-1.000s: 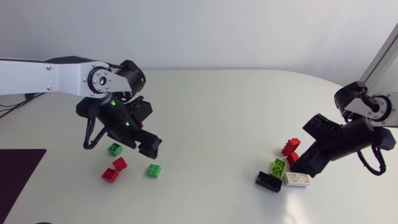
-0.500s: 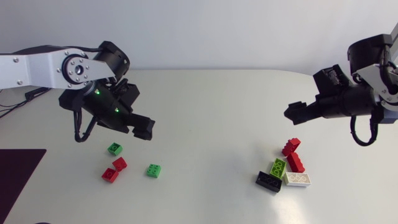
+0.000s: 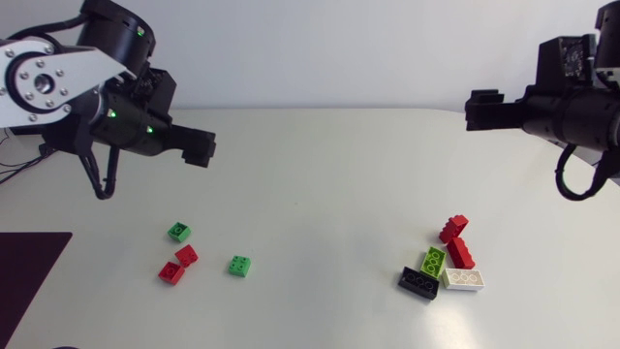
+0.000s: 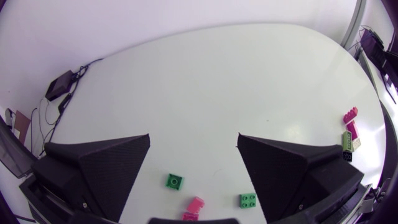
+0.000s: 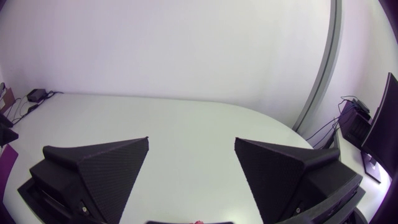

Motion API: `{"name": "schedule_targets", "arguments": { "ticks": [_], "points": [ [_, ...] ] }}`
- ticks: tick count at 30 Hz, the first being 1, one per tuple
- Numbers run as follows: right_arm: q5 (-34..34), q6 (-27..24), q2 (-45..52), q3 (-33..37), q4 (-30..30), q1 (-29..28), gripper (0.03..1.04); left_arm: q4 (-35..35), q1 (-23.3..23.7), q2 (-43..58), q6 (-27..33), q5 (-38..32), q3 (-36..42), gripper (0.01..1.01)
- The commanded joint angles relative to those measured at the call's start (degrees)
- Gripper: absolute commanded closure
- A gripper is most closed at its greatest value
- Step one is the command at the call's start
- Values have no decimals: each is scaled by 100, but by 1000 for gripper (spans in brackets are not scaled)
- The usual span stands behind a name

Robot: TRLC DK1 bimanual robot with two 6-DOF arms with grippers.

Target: Sort duplo bricks by size, large to the right and small to the left

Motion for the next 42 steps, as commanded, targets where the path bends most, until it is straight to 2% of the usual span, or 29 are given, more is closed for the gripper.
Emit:
{"name": "schedule_targets", "arguments": {
  "ticks": [1, 9, 19, 25, 34, 40, 42],
  "points": [
    [146, 165, -360, 54, 143, 79, 69, 171, 15, -419, -151, -250, -122, 52],
    [585, 86, -1449, -210, 178, 290, 69, 391, 15, -1491, -72, -1067, -245, 52],
    [787, -72, -2697, -755, -15, 290, 69, 505, 15, -2933, 253, -2280, -579, 52],
    [902, -107, -3515, -1010, -305, 220, 69, 584, 314, -3855, 517, -2719, -878, 54],
    [937, -134, -4587, -1291, -753, -18, 69, 576, 1193, -5209, 499, -2640, -1229, 54],
    [576, -107, -5695, -1686, -1123, -422, 69, 373, 1870, -6009, 95, -1463, -1414, 52],
    [234, -46, -6046, -1721, -1281, -633, 69, 312, 2019, -6290, -19, -874, -1422, 52]
  ]
}}
